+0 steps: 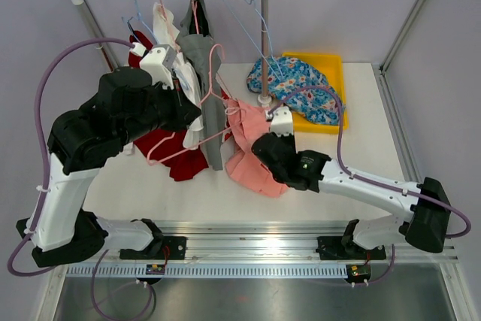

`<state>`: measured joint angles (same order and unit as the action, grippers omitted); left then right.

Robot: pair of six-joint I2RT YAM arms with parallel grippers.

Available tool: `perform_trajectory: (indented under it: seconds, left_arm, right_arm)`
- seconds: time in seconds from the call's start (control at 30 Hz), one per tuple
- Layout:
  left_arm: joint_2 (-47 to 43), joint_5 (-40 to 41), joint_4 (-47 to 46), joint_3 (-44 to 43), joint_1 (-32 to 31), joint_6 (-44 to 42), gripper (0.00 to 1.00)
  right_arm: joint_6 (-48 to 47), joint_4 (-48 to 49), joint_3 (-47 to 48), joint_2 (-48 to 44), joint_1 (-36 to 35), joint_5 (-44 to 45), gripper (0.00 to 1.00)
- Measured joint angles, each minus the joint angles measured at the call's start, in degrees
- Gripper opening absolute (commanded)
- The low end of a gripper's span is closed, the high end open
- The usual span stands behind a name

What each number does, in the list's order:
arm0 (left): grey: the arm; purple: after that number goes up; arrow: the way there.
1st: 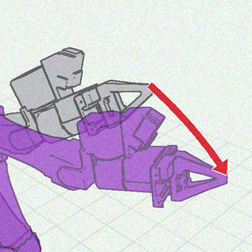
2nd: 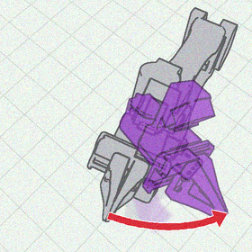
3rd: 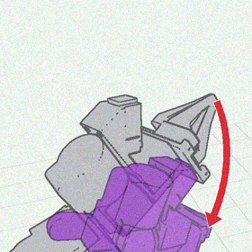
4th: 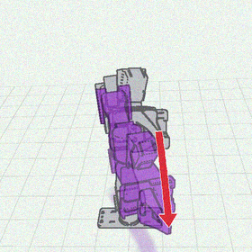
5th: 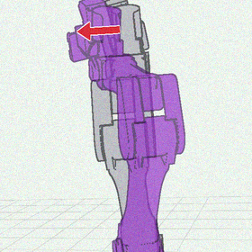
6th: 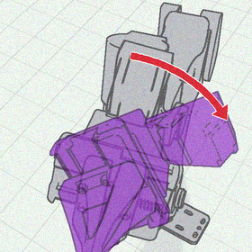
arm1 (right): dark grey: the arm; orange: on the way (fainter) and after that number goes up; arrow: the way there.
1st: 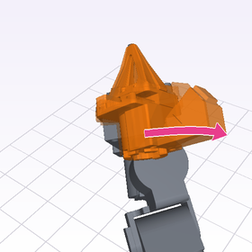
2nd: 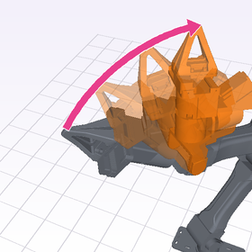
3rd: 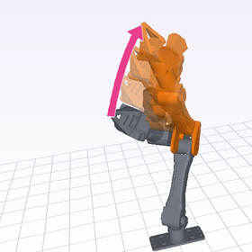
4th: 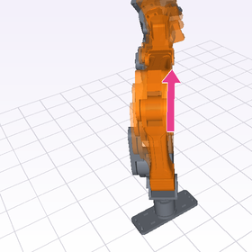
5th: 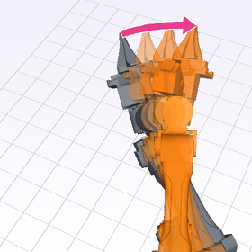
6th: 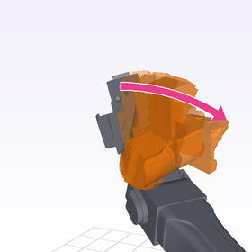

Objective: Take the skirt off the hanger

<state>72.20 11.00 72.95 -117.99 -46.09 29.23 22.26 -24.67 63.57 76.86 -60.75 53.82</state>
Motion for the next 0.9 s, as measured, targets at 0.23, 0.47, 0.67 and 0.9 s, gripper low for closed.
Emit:
perform_trajectory:
  seconds: [0.23,0.47,0.67,0.9]
  left_arm:
    - [0.37,-1.77,-0.52,-4.24,0.00,-0.07,0.00]
    - [0.63,1.36,-2.10,2.03,0.00,-0.28,0.00]
    - [1.95,5.25,-3.26,2.67,0.00,-1.42,0.00]
    - [3.80,8.85,-5.14,2.56,0.04,-3.89,0.00]
  right_arm:
    - [6.86,-9.44,-7.98,-9.90,2.95,2.29,0.00]
    - [-8.61,-3.37,4.26,-16.57,15.13,1.49,0.00]
    - [-19.82,0.79,29.42,-4.20,31.45,-6.67,0.00]
    - [-22.12,-2.25,58.64,17.84,43.32,-16.22,0.00]
